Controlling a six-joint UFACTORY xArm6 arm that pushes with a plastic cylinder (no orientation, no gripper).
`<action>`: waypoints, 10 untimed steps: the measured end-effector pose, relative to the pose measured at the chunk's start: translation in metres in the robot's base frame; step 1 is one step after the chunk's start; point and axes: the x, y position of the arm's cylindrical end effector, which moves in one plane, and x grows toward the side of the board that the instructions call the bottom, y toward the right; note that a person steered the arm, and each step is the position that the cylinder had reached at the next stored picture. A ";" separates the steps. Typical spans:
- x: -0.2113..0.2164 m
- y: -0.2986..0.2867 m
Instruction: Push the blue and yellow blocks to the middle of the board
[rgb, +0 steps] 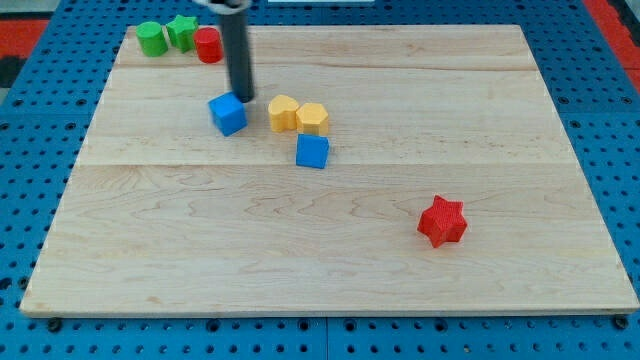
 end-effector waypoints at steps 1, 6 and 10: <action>0.008 -0.027; 0.071 0.052; 0.189 0.268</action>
